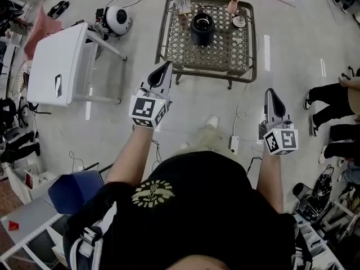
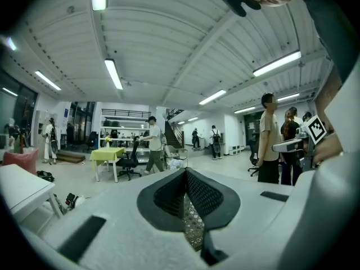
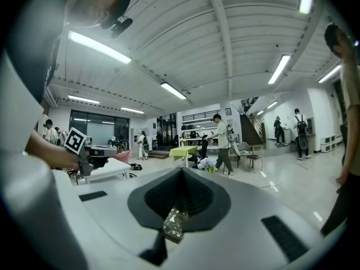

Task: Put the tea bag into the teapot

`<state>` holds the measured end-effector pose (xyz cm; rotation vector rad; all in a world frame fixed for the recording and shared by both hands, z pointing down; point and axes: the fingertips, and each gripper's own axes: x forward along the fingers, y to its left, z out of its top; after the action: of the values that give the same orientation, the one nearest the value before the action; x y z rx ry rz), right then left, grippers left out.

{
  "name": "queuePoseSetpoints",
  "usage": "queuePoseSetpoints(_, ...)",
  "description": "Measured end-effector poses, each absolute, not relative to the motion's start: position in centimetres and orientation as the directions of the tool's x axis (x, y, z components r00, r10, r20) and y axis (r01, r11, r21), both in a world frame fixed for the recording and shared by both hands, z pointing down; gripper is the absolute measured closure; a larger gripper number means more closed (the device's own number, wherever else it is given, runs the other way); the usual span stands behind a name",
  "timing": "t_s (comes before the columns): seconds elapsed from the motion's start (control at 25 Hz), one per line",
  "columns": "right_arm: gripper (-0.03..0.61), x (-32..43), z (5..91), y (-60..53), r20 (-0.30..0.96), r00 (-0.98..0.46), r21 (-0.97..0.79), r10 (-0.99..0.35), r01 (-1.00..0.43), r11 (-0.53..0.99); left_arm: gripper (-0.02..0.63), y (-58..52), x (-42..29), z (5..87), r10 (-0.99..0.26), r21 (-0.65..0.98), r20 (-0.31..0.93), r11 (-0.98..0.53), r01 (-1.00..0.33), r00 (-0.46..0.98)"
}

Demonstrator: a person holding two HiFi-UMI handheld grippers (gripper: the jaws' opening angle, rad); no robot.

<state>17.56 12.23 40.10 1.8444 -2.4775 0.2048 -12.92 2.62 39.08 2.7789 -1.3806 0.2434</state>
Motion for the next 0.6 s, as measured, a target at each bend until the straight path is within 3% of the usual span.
queuePoseSetpoints(0.32, 0.571, 22.7, 39.8, 5.6, 0.084, -0.307, -0.096, -0.948, -0.949, 0.299, 0.618, -2.5, -8.4, 38.0, -0.806, -0.099, 0.159, -0.587, -0.803, 0.570)
queuePoseSetpoints(0.6, 0.571, 24.1, 40.3, 0.5, 0.081, -0.375, -0.112, -0.923, -0.924, 0.365, 0.618, -6.8, -8.9, 38.1, -0.858, 0.133, 0.148, -0.476, -0.869, 0.492)
